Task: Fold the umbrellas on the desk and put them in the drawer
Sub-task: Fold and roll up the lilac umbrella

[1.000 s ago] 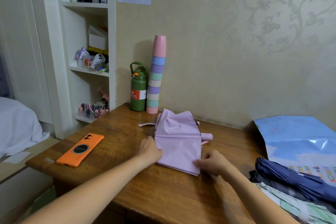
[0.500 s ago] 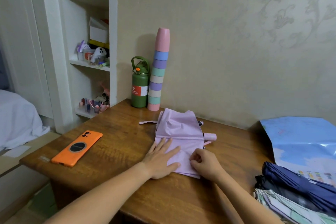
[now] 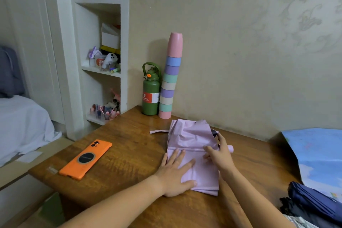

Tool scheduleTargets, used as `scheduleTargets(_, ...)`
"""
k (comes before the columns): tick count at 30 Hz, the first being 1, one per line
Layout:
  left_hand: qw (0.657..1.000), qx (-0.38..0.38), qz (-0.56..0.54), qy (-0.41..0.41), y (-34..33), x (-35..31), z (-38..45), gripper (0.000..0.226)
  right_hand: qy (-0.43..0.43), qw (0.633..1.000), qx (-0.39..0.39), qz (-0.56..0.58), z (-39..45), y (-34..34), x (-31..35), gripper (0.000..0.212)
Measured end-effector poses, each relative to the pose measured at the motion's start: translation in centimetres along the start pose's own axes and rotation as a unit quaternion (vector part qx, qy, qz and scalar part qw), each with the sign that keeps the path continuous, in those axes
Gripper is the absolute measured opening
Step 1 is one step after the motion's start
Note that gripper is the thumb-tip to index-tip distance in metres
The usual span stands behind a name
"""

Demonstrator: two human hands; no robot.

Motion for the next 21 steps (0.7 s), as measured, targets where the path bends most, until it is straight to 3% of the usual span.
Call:
scheduleTargets(5, 1.000, 0.010, -0.005, -0.003, 0.1, 0.0, 0.1, 0.080, 0.002, 1.000, -0.011, -0.022, 0.6, 0.2, -0.8, 0.055)
scheduleTargets(8, 1.000, 0.013, -0.006, 0.001, 0.2, -0.1, 0.0, 0.080, 0.014, 0.999, 0.040, -0.027, -0.2, -0.7, 0.5, 0.023)
scheduleTargets(13, 1.000, -0.023, 0.011, 0.001, 0.4, -0.3, -0.2, 0.074, -0.072, 0.983, 0.158, 0.066, -2.6, -0.8, 0.8, 0.042)
scheduleTargets(18, 0.996, -0.048, 0.021, 0.071, 1.0, -0.5, -1.2, 0.064, -0.143, 0.964, 0.225, -0.023, -4.9, 1.3, 0.0, 0.044)
scheduleTargets(21, 0.985, -0.115, -0.010, 0.128, 1.4, 0.3, -2.3, 0.055, -0.176, 0.951, 0.246, -0.062, -6.1, 2.3, -0.2, 0.038)
Point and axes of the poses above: each hand's wrist, its own z-axis towards the middle knuckle, its own y-axis out of the back of the hand, x = y × z, the point moved 5 cm from there along z, towards the middle knuckle, and after that the axes turned 10 degrees about z, right-handed, at the moved point
